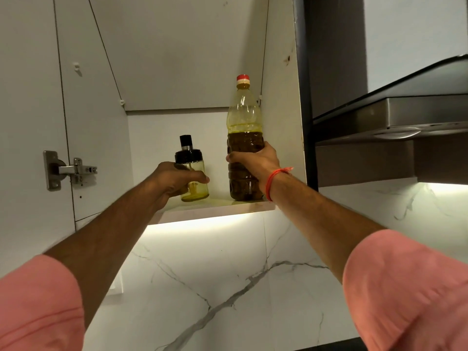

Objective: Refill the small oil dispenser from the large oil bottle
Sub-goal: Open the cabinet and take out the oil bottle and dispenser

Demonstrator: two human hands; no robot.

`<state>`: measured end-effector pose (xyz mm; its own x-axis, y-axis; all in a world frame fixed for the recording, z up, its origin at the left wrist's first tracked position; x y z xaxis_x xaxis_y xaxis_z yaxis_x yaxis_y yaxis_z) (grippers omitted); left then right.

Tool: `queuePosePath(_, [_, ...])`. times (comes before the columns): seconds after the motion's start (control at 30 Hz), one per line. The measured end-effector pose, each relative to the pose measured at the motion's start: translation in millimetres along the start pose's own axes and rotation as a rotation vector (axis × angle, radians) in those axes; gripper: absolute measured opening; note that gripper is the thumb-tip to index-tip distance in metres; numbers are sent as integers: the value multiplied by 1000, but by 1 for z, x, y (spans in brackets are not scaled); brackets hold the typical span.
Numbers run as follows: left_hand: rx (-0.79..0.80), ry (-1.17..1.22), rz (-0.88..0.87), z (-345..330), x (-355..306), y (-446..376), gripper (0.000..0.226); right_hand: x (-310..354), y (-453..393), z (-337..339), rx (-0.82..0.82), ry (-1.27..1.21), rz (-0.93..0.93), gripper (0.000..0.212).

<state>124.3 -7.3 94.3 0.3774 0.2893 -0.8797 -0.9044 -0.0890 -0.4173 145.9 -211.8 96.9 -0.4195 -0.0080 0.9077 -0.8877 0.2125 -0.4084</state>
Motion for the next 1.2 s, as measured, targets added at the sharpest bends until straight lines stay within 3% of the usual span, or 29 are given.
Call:
queuePosePath(0.27, [50, 27, 28, 18, -24, 32, 53, 17, 28, 14, 70, 1, 17, 81])
queuePosePath(0.43, [73, 53, 19, 25, -38, 61, 43, 31, 56, 33, 114, -1, 44, 71])
queuePosePath(0.77, [90, 65, 49, 19, -55, 148, 31, 40, 129, 76, 170, 9, 53, 71])
queuePosePath(1.03, [99, 79, 50, 4, -28, 203, 39, 1, 186, 91, 297, 1, -20, 71])
queuePosePath(1.2, [96, 57, 116, 0, 13, 226, 61, -42, 211, 91, 326, -23, -66, 63])
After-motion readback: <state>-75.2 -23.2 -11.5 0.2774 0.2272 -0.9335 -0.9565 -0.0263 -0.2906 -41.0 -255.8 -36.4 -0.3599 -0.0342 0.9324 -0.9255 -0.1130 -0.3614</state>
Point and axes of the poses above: each hand's wrist, its own y-axis away from the middle knuckle, its own z-axis out of the back of the hand, x = y × z, the point moved 1 cm from there along -y, towards the middle knuckle, and after that the axes turned 3 degrees about -z, right-handed, at the moved point
